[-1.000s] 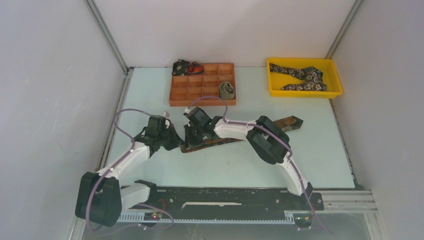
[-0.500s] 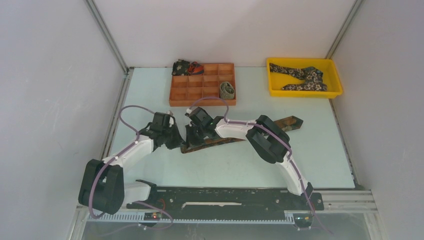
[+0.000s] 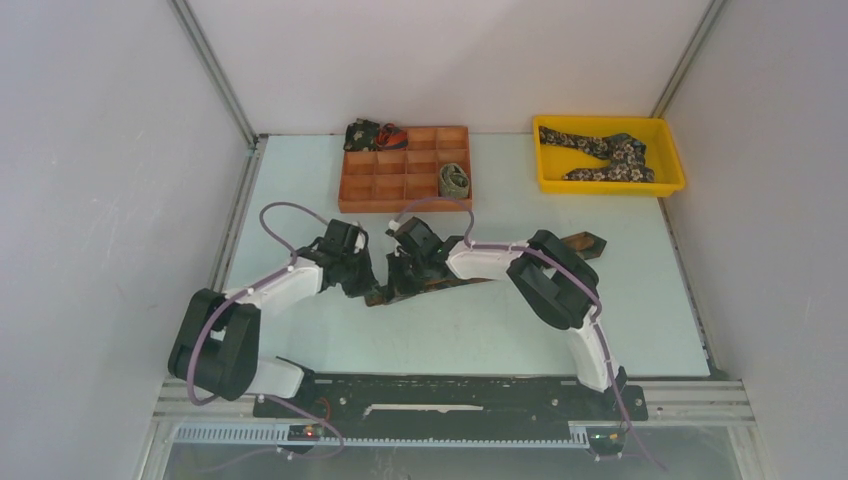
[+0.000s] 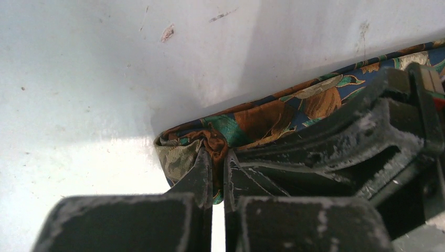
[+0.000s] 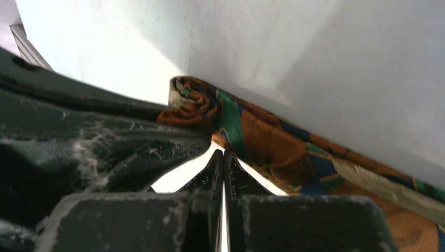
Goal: Roll the ties
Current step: Roll the tie at the center of the board.
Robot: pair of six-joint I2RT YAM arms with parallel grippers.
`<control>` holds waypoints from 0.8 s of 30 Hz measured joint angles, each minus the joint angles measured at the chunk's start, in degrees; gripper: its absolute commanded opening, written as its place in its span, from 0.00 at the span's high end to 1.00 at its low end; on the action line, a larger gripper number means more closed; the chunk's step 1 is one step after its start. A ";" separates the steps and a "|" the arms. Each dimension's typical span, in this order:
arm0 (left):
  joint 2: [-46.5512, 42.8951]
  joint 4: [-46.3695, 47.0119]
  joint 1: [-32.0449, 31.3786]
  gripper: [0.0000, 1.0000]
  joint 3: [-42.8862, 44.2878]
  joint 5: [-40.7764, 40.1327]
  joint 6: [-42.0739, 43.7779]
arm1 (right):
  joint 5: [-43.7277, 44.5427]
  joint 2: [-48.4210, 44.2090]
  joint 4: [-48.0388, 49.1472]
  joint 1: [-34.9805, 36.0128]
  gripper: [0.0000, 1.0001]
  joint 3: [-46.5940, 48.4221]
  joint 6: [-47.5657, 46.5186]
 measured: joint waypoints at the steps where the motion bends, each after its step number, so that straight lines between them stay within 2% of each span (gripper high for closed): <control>1: 0.46 -0.02 -0.26 1.00 0.24 -0.26 -0.02 | 0.09 -0.59 -0.15 -0.04 1.00 -0.68 -0.17; 4: 1.49 -0.15 -0.90 1.00 1.05 -0.76 -0.02 | 0.66 -2.45 -0.79 -0.20 1.00 -2.19 -0.90; 6: 1.99 -0.22 -1.22 0.96 1.44 -0.92 -0.02 | 1.09 -3.89 -1.29 -0.26 1.00 -2.89 -1.25; 7: 2.25 -0.26 -1.40 0.91 1.66 -1.05 -0.02 | 1.31 -4.50 -1.36 -0.31 1.00 -3.08 -1.46; 10: 2.62 -0.24 -1.70 0.66 1.99 -1.31 -0.07 | 1.73 -5.75 -1.53 -0.37 1.00 -3.28 -2.03; 12: 2.73 0.11 -1.92 0.54 2.05 -1.49 -0.13 | 1.99 -6.27 -1.60 -0.37 1.00 -3.32 -2.32; 13: 2.73 0.26 -2.08 0.51 2.08 -1.53 -0.07 | 2.12 -6.38 -1.60 -0.37 1.00 -3.32 -2.38; 17: 2.49 1.01 -2.47 0.50 2.10 -1.88 -0.17 | 2.34 -6.49 -2.16 -0.46 1.00 -3.74 -2.69; 24: 1.27 2.91 -2.73 0.62 0.81 -1.70 -0.98 | 2.29 -6.56 -1.97 -0.96 0.92 -3.76 -2.51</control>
